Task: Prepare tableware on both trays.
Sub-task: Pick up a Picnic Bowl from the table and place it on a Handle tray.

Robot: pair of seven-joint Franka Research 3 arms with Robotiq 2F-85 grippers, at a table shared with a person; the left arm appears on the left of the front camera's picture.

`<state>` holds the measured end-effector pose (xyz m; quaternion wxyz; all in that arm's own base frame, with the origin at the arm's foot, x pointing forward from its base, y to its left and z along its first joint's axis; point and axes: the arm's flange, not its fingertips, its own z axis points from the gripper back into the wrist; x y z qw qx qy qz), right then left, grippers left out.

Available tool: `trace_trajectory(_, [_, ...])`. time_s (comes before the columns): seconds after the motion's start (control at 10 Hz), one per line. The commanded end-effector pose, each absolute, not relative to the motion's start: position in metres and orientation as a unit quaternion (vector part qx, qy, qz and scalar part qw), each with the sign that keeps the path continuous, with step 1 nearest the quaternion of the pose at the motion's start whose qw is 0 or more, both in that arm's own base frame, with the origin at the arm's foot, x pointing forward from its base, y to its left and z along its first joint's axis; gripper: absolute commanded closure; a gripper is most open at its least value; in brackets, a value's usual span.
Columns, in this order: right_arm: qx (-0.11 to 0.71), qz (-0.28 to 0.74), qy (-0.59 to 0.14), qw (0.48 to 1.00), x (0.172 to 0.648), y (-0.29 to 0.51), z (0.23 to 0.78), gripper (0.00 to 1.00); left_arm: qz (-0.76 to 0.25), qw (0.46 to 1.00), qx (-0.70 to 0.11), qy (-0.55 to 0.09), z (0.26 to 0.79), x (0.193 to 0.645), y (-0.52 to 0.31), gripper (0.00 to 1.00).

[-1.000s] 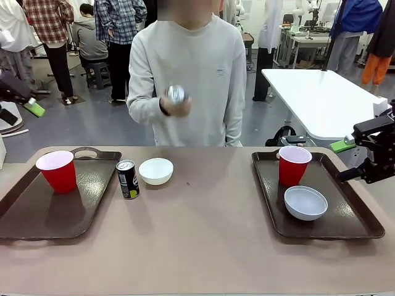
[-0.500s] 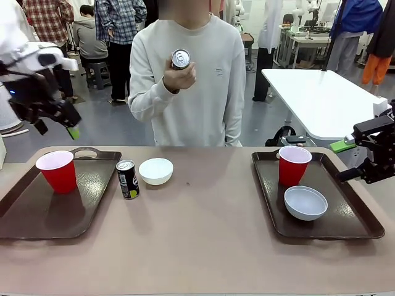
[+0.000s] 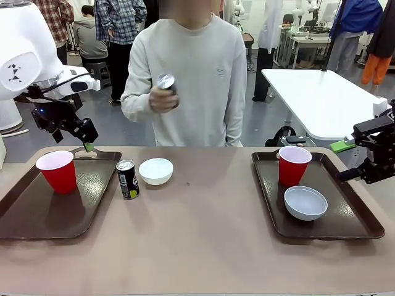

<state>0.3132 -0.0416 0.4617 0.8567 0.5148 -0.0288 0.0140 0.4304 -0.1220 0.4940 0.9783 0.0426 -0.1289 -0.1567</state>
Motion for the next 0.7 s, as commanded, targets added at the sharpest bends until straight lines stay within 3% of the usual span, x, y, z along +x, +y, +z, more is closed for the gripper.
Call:
trace_trajectory(0.0, [0.526, 0.021, -0.033, 0.850, 0.314, -0.041, 0.460, 0.05, -0.194, 0.977, -0.026, -0.082, 0.499, 0.389, -0.090, 0.00])
trace_trajectory(0.2, [0.526, 0.021, -0.033, 0.850, 0.314, -0.041, 0.460, 0.05, -0.264, 0.952, -0.133, -0.077, 0.511, 0.288, -0.007, 0.00])
trace_trajectory(0.6, [0.526, 0.021, -0.033, 0.850, 0.314, -0.041, 0.460, 0.05, -0.245, 0.959, -0.131, -0.059, 0.504, 0.285, 0.009, 0.00])
